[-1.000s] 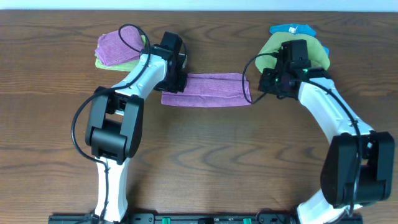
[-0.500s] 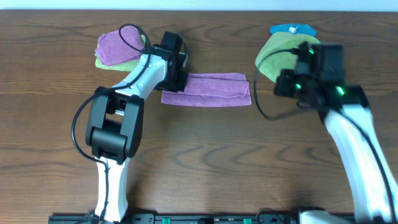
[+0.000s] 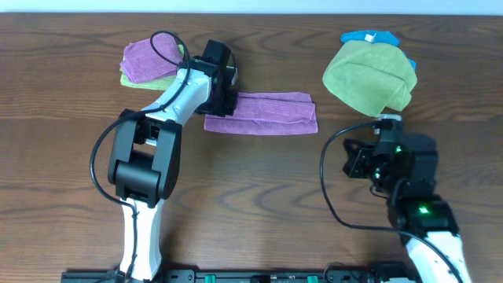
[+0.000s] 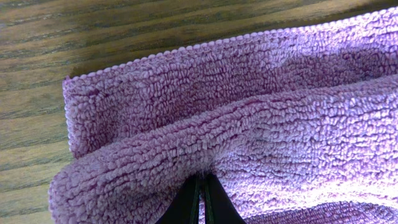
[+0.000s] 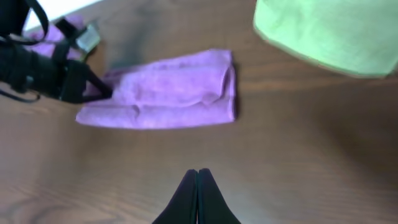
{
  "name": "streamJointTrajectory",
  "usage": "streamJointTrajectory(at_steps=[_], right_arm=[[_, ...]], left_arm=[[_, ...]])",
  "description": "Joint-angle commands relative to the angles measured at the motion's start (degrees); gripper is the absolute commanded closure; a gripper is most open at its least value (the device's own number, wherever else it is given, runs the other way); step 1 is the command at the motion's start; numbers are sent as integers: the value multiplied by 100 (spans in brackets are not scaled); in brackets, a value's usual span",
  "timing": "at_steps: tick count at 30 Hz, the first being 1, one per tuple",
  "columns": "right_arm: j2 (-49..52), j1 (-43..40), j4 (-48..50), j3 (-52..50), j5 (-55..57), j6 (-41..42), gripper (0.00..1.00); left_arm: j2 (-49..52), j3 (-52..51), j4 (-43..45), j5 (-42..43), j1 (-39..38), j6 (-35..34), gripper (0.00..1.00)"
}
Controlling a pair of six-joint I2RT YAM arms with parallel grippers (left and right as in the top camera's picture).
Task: Fold the cloth
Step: 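Move the right gripper to the folded strip's right end and grasp it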
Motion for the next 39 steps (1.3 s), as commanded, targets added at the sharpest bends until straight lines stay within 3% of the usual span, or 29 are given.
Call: streamJointTrajectory(at_steps=[1,20,33,35,36,38,39], right_arm=[[400,-50,549,-205,-691,354,98],[3790,-1062,3893,-181,-3620,997,99],[5322,-1305,3554,1110,-4103,887,99],[5453,-1305,3316,1292,-4035,822,85],[5510,-1305,3276,1338,-4017,813,83],[5571,-1305,3263,1357,-3985,796,65],[5591,-1305,3254,1360,-3945,798,64]], left_arm=[[-144,-63,-2,42,-15,-2,94],[-144,-63,44,44,-15,-2,94],[-144,-63,83,44,-15,-2,94],[-144,-63,85,44,-15,-2,94],[-144,-63,83,44,-15,-2,94],[-144,-63,85,44,-15,-2,94],[-144,-63,85,44,-15,-2,94]])
